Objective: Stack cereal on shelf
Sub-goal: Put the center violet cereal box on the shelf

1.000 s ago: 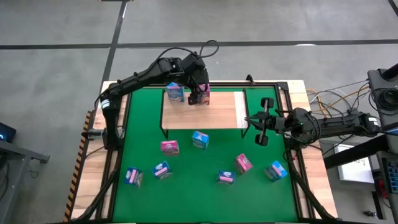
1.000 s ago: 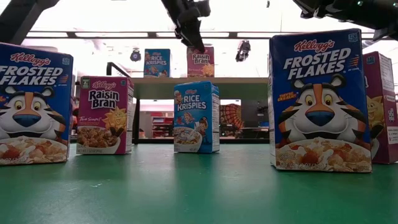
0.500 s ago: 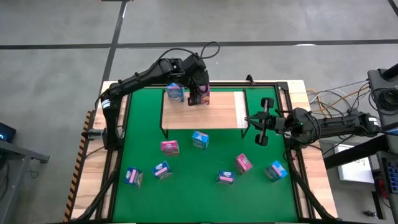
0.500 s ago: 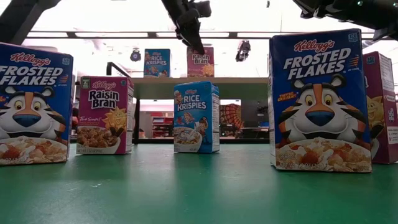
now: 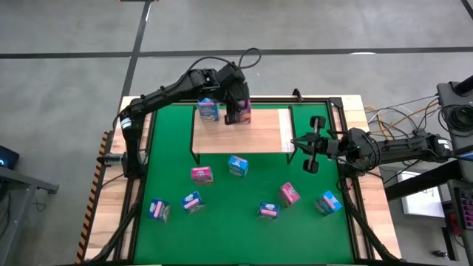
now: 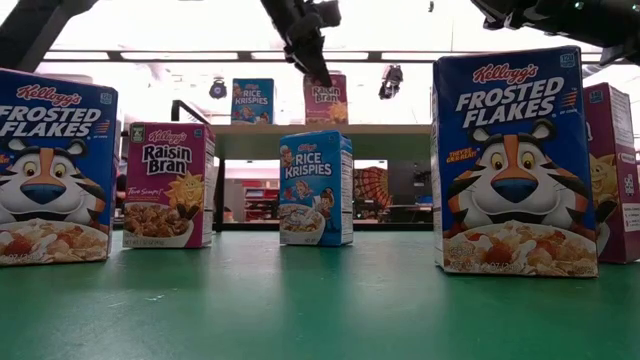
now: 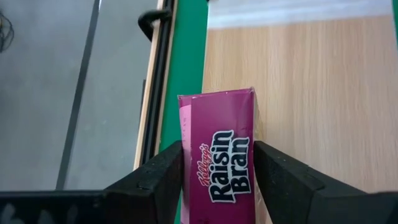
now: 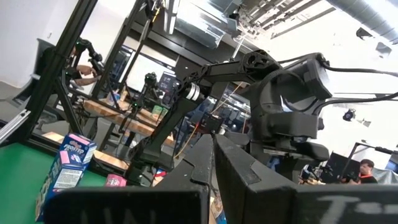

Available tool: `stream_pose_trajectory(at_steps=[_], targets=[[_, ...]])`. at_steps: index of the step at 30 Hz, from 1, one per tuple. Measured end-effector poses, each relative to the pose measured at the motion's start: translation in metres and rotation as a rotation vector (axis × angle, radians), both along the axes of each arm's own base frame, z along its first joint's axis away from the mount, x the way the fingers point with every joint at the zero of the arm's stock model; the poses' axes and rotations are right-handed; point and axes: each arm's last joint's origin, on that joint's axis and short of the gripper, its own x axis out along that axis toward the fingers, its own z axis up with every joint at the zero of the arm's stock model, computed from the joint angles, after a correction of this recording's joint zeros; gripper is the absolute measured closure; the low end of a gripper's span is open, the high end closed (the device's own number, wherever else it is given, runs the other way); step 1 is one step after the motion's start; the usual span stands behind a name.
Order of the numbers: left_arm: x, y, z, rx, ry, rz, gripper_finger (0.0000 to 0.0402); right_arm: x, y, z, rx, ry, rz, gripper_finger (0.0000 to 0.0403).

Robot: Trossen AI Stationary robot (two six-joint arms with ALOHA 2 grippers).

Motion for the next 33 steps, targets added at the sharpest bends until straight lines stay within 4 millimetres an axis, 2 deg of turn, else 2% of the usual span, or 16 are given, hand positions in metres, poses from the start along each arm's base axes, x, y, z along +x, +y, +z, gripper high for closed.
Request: stream_pose_trajectory(at_steps=[5, 18, 27, 33], targets=[[0.004, 0.001, 0.003, 0.009, -0.051, -0.016, 0.0231, 0.000, 0.000, 0.000, 0.000, 0.000, 0.000, 0.0394], [0.013, 0.005, -0.009, 0.025, -0.016, -0.035, 0.0231, 0.000, 0.000, 0.000, 0.000, -0.001, 0.000, 0.0394], [0.013, 0.005, -0.011, 0.031, -0.008, -0.029, 0.0230, 0.000, 0.000, 0.000, -0.006, 0.000, -0.002, 0.0394], [0.013, 0.005, -0.012, 0.039, 0.005, -0.044, 0.0211, 0.000, 0.000, 0.000, -0.006, 0.000, -0.003, 0.0394]])
